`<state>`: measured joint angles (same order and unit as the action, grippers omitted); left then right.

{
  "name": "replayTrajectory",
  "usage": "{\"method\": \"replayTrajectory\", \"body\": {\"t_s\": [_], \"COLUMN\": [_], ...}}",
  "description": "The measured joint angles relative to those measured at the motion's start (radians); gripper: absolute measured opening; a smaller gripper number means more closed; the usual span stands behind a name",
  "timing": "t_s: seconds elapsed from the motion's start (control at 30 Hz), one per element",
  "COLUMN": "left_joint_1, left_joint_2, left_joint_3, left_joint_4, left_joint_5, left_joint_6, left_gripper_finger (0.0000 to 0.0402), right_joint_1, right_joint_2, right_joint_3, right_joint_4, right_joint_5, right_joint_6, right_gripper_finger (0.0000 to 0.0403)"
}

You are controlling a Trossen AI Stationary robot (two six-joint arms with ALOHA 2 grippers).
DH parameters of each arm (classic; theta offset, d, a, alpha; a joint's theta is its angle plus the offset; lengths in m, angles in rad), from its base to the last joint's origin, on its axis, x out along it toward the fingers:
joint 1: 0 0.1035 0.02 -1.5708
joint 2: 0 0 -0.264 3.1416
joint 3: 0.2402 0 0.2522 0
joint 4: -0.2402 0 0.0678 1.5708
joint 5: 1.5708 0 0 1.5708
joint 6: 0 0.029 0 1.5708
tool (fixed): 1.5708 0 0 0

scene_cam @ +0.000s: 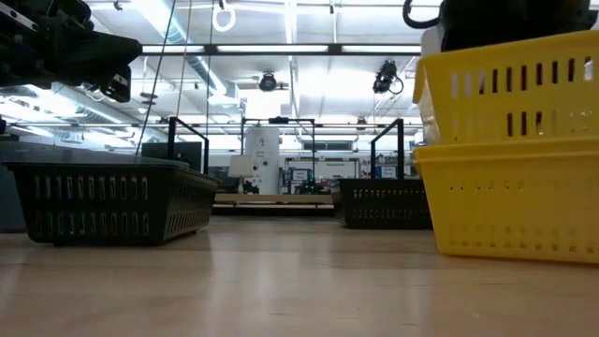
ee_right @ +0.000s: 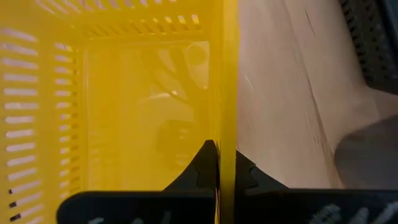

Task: Stack baskets on shelf by color
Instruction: Stack the left yellow bin on top of the yellow bin

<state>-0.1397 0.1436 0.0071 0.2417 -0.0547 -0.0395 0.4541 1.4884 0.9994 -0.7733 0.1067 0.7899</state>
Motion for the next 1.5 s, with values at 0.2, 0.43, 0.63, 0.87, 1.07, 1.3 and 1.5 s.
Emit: {"method": "replayTrajectory", "body": {"t_s": [0.2,0.43,0.63,0.87,1.07,1.3,1.5], "left_joint_1": [0.0,0.0,0.0,0.0,0.0,0.0,0.0], "left_joint_2": [0.0,0.0,0.0,0.0,0.0,0.0,0.0], "left_joint_3": [0.0,0.0,0.0,0.0,0.0,0.0,0.0], "left_joint_4": [0.0,0.0,0.0,0.0,0.0,0.0,0.0], "left_joint_5": [0.0,0.0,0.0,0.0,0.0,0.0,0.0], "left_joint_6": [0.0,0.0,0.0,0.0,0.0,0.0,0.0], "left_gripper_finger": [0.0037,0.0028,0.0035,0.0036,0.0028,0.0036,0.0037], "right_joint_1": [0.0,0.0,0.0,-0.016,-0.033,-0.047,-0.071], "right_joint_2": [0.0,0.0,0.0,0.0,0.0,0.0,0.0], "right_joint_3": [-0.033,-0.038,-0.038,-0.038,-0.038,-0.038,-0.009], "right_joint_4": [0.041,0.082,0.104,0.103,0.099,0.098,0.068], "right_joint_5": [0.001,0.027,0.029,-0.012,-0.074,-0.124,-0.171], "right_joint_6": [0.0,0.003,0.007,0.042,0.075,0.09,0.08], "right_gripper_finger": [0.0003,0.0021,0.0044,0.0059,0.0074,0.0132,0.0181]}}
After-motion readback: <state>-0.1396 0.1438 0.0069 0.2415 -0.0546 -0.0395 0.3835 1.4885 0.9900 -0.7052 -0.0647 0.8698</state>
